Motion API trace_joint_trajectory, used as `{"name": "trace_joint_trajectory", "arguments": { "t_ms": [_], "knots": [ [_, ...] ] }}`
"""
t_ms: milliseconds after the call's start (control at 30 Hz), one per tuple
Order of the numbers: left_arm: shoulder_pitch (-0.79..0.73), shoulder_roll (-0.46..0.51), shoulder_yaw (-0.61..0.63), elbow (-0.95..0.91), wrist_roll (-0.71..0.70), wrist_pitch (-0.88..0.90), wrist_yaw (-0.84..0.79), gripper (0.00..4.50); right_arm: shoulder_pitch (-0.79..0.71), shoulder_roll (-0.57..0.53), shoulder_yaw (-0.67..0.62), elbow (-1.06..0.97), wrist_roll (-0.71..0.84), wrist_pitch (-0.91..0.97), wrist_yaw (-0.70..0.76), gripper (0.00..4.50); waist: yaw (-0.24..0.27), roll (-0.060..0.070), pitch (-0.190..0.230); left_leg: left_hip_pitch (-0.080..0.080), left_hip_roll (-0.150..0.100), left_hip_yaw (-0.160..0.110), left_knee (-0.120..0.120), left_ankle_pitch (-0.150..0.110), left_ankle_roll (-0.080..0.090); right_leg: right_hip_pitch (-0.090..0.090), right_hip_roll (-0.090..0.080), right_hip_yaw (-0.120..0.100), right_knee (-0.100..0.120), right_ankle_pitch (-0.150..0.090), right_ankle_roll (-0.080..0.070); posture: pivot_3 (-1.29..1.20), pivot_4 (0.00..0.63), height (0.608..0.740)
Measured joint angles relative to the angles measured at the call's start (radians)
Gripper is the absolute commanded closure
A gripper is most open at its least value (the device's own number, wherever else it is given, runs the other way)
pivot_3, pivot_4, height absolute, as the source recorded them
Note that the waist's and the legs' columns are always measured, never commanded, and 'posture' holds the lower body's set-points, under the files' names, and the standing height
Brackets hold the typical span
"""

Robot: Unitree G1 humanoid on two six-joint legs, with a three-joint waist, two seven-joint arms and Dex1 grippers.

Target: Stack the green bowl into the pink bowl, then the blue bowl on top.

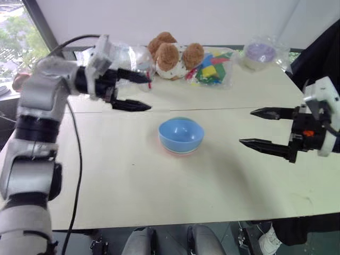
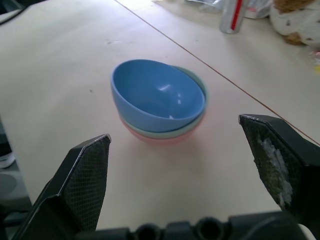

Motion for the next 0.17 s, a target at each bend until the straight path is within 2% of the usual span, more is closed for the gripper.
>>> {"name": "trace_joint_trajectory", "arguments": {
  "t_ms": [167],
  "knots": [
    [0.236, 0.094, 0.152, -0.251, -0.099, 0.180, 0.115, 0.03, -0.042, 0.000, 0.085, 0.042, -0.015, -0.029, 0.024, 0.00, 0.003, 0.000, 0.000, 0.000, 0.000, -0.001, 0.000, 0.001, -0.002, 0.000, -0.001, 0.000, 0.000, 0.000, 0.000, 0.00, 0.150, 0.740]
  ]
}}
